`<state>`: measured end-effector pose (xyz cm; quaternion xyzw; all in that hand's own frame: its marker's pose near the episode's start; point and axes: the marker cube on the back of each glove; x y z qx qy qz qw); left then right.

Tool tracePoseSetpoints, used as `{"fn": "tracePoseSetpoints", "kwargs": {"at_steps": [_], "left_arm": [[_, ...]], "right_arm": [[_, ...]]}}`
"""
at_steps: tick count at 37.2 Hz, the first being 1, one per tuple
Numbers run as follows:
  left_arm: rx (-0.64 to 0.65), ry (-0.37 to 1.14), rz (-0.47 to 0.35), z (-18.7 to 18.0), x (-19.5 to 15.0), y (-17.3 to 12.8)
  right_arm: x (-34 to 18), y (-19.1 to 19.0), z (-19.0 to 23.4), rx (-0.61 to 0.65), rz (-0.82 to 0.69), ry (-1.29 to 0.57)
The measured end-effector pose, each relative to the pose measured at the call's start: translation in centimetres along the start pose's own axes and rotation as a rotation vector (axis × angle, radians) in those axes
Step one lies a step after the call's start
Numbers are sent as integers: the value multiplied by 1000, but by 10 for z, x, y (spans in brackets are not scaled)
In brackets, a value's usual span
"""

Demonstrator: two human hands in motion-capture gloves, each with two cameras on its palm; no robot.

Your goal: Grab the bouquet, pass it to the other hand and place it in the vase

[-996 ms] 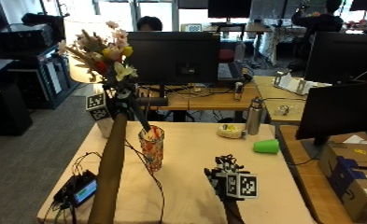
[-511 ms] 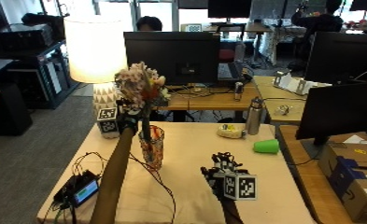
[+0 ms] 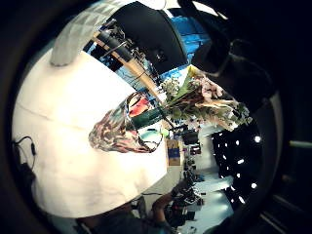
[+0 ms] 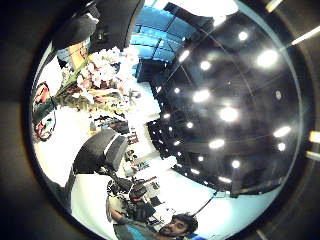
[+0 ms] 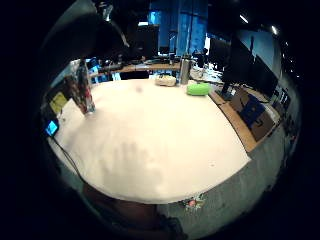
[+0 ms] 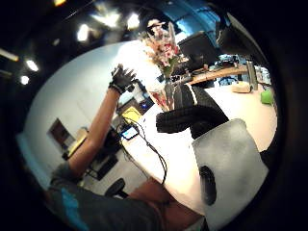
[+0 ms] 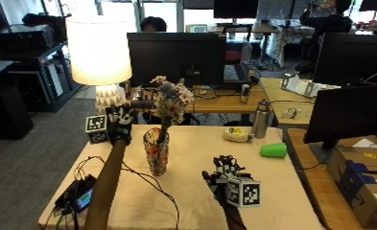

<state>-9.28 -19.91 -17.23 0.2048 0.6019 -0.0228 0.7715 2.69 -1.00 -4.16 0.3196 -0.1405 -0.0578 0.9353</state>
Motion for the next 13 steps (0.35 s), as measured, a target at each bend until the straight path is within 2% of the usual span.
{"fn": "tracePoseSetpoints", "kwargs": {"at_steps": [8,13], "left_arm": [[-43,-6,31,-21,19,18],[-76,-60,55,-30,33,40]], "right_arm": [[-14,-2,0,20,-22,-10],[-20,-2,0,26,-24,-26]]}}
